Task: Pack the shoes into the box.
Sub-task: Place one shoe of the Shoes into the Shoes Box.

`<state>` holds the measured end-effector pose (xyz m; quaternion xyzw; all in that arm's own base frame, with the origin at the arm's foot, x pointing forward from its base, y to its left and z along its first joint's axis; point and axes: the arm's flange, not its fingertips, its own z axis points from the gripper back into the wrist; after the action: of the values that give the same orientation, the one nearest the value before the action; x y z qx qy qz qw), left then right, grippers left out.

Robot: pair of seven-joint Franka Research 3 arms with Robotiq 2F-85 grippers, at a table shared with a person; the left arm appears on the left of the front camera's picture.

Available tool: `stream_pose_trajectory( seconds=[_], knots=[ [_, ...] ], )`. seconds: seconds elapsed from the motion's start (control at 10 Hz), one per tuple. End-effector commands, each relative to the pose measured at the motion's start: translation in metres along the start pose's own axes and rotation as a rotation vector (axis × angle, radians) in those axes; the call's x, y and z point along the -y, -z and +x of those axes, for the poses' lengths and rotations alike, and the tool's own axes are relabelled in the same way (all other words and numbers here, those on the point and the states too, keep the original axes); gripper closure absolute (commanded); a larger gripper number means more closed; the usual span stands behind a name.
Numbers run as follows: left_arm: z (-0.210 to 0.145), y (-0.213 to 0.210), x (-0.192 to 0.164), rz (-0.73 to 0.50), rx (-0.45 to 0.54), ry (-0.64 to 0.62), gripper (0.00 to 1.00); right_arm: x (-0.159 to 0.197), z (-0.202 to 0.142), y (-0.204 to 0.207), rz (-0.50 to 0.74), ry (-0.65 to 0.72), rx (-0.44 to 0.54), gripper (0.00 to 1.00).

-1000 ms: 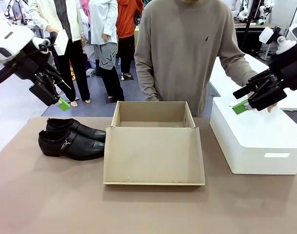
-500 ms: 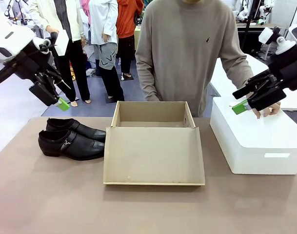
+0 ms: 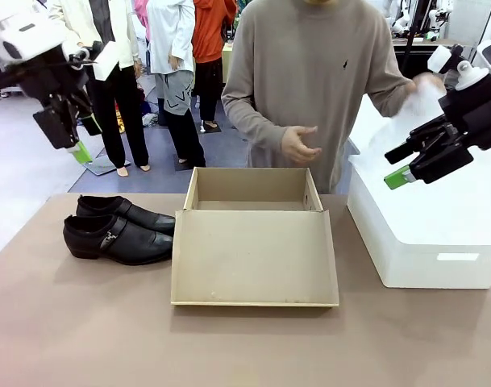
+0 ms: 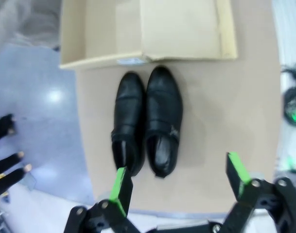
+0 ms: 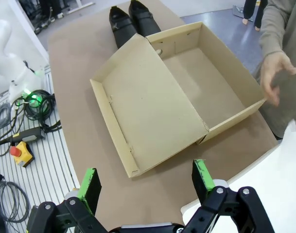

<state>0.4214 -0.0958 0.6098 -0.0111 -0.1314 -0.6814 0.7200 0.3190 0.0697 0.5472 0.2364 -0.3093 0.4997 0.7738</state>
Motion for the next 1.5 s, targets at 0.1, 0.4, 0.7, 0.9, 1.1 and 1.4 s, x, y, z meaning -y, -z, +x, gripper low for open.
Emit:
stream_pose_trajectory(
  seconds=[0.1, 0.4, 0.7, 0.9, 1.1, 1.4],
  knots=[
    [-0.006, 0.006, -0.048, 0.043, -0.135, 0.037, 0.00, 0.004, 0.001, 0.000, 0.016, -0.027, 0.024, 0.00],
    [-0.019, 0.036, -0.079, 0.036, -0.155, -0.009, 0.00, 0.004, 0.001, 0.000, 0.016, -0.027, 0.024, 0.00],
    [-0.031, 0.062, -0.091, -0.038, -0.128, -0.017, 0.00, 0.004, 0.001, 0.000, 0.016, -0.027, 0.024, 0.00],
    [-0.036, 0.064, -0.090, -0.042, -0.101, -0.001, 0.00, 0.004, 0.001, 0.000, 0.016, -0.027, 0.024, 0.00],
    [-0.032, 0.072, -0.089, -0.031, -0.148, -0.034, 0.00, 0.004, 0.001, 0.000, 0.016, -0.027, 0.024, 0.00],
    [-0.032, 0.072, -0.089, -0.031, -0.148, -0.034, 0.00, 0.004, 0.001, 0.000, 0.016, -0.027, 0.024, 0.00]
  ],
)
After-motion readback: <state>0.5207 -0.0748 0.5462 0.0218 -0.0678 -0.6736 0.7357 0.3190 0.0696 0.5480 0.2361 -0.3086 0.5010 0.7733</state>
